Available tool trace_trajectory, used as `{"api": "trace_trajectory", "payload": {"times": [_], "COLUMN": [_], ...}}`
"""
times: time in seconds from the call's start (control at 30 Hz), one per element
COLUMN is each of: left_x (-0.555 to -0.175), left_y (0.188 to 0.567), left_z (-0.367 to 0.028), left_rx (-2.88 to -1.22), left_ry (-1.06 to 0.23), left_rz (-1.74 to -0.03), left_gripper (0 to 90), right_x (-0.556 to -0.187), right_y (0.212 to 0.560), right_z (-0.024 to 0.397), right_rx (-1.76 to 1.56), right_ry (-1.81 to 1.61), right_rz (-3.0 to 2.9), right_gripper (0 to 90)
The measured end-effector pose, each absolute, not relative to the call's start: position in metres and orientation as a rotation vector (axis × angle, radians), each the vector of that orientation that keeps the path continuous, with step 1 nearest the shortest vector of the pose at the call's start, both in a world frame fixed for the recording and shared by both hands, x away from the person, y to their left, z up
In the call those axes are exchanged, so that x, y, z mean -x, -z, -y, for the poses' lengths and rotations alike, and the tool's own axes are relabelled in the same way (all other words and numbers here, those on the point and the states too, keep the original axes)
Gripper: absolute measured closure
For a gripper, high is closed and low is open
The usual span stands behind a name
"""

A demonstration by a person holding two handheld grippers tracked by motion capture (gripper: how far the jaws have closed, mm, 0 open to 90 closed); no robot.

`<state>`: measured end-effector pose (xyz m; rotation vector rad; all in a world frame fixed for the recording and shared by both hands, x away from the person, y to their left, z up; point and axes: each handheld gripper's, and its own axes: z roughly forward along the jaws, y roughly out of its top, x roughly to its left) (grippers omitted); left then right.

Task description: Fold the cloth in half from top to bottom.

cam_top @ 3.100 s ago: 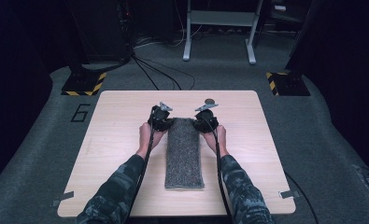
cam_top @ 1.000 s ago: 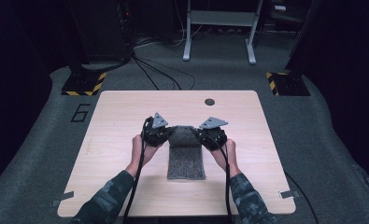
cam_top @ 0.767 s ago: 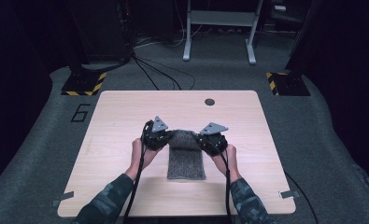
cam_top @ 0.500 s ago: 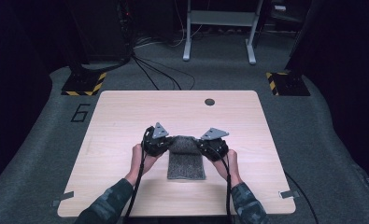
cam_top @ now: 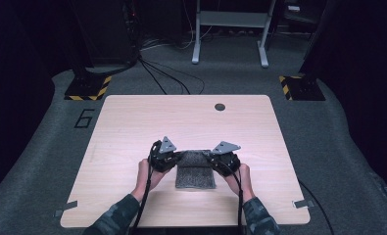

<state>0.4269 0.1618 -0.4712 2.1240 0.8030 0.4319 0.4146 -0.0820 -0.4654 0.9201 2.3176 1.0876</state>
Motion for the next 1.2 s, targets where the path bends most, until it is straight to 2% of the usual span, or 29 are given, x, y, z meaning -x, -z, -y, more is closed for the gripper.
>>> {"api": "trace_trajectory", "payload": {"times": [0.47,0.6,0.9,1.07,1.2], "left_x": [-0.416,-0.412,-0.385,-0.393,-0.405], "left_y": [0.485,0.486,0.469,0.46,0.475], "left_z": [-0.163,-0.164,-0.181,-0.186,-0.172], "left_rx": [-2.161,-2.154,-2.065,-2.025,-2.12], "left_ry": [-0.383,-0.352,-0.263,-0.31,-0.276], "left_rz": [-0.804,-0.814,-0.865,-0.921,-0.947], "left_gripper": [83.2,80.2,45.3,35.5,28.6], "right_x": [-0.404,-0.399,-0.369,-0.375,-0.387], "right_y": [0.481,0.482,0.468,0.463,0.472], "right_z": [0.084,0.085,0.109,0.117,0.101], "right_rx": [-0.926,-0.931,-0.995,-1.071,-1.105], "right_ry": [-1.052,-1.034,-1.177,-1.217,-1.15], "right_rz": [-2.359,-2.376,-2.364,-2.338,-2.356], "right_gripper": [82.3,77.4,61.0,48.1,37.9]}}
